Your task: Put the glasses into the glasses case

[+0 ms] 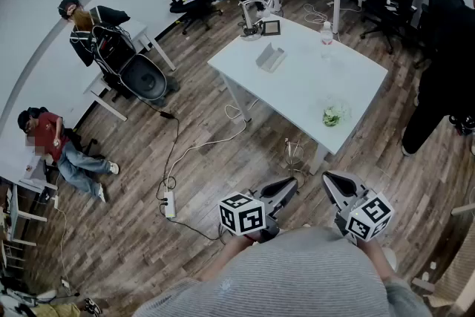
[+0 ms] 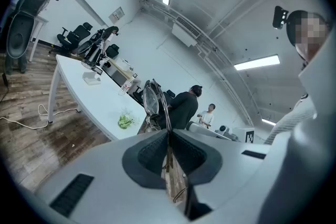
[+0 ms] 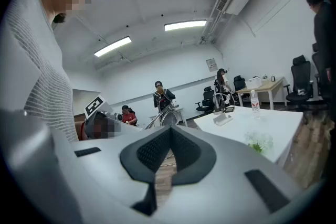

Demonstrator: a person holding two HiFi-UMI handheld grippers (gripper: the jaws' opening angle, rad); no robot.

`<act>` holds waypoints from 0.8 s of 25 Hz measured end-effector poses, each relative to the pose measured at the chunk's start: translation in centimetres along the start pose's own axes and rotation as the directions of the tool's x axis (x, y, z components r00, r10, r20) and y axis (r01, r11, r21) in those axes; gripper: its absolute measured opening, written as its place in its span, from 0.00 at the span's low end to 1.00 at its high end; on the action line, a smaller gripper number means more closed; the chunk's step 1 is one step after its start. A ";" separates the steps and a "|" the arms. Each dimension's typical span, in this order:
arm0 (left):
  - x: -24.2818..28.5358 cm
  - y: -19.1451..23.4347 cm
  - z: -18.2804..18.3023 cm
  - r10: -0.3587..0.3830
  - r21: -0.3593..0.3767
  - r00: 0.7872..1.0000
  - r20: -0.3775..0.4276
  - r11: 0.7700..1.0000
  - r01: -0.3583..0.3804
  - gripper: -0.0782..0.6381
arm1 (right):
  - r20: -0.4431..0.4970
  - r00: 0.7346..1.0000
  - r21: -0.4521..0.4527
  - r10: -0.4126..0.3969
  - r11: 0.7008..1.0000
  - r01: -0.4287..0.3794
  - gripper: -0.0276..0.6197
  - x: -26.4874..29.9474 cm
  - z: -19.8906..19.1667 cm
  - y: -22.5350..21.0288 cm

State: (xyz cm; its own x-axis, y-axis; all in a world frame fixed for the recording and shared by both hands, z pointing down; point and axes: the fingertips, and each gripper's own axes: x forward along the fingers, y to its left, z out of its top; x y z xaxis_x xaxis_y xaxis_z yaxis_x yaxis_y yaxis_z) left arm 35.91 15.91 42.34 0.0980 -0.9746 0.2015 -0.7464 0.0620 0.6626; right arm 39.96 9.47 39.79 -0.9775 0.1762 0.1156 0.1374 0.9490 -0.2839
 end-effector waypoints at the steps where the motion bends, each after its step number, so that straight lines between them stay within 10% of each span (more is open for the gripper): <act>1: -0.1 -0.3 0.1 -0.002 -0.001 1.000 -0.002 1.000 0.002 0.16 | -0.001 1.000 0.002 0.000 1.000 0.000 0.06 -0.1 0.3 0.1; 20: -0.8 1.3 0.4 -0.009 -0.037 1.000 -0.008 0.999 0.008 0.16 | 0.039 0.999 0.098 0.025 0.995 -0.029 0.06 1.3 0.2 0.2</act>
State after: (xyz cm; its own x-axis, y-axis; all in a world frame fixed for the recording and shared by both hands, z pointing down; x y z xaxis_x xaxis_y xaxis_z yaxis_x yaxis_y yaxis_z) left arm 34.62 16.65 42.72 0.1101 -0.9732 0.2017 -0.7204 0.0617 0.6908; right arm 38.68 9.84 39.73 -0.9793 0.1896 0.0715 0.1491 0.9131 -0.3794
